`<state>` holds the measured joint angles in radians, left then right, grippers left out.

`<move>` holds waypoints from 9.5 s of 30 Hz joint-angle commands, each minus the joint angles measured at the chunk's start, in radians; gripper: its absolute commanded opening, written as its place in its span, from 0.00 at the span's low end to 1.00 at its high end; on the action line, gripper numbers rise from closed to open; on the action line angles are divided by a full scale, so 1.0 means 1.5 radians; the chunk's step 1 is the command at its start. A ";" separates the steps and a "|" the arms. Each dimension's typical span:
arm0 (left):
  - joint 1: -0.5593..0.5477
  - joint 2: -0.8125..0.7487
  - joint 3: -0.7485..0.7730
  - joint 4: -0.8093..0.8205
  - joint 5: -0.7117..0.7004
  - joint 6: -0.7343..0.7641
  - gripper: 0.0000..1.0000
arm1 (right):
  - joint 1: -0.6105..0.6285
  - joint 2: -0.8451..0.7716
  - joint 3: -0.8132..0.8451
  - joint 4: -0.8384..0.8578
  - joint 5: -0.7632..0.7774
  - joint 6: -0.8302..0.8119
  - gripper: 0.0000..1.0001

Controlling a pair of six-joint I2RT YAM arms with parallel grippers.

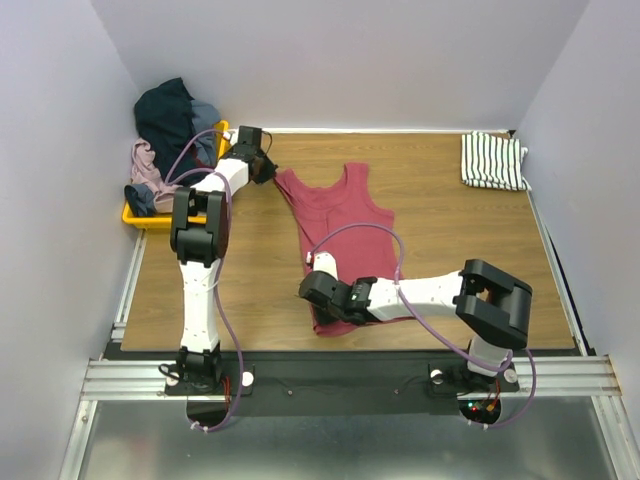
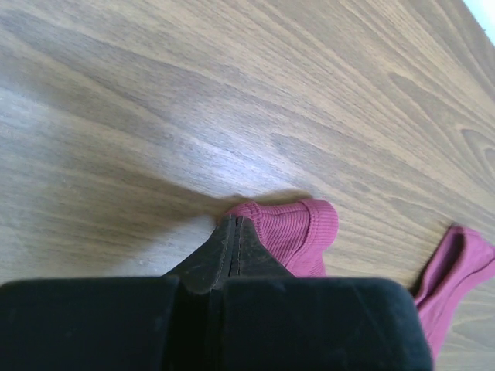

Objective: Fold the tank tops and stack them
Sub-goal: Fold the tank top

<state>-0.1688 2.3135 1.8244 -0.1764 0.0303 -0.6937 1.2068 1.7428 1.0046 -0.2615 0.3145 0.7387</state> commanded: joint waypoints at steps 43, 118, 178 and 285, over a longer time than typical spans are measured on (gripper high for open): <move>-0.038 0.098 0.326 -0.142 -0.201 -0.048 0.00 | 0.030 0.117 0.139 0.073 -0.092 -0.029 0.32; -0.748 -0.327 -0.411 -0.004 -0.243 -0.114 0.36 | -0.593 0.098 0.076 0.107 -0.238 -0.090 0.46; -0.620 -0.730 -0.902 0.260 -0.075 -0.273 0.00 | -0.405 0.247 0.402 0.018 -0.097 -0.083 0.06; -0.413 -0.938 -0.999 -0.172 -0.024 -0.331 0.51 | -0.113 -0.304 -0.403 0.148 -0.224 0.199 0.63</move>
<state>-0.7898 0.8650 0.3355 -0.3820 -0.0345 -1.2209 1.0050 1.2633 0.4538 0.0082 0.0208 0.9901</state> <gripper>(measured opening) 0.512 0.631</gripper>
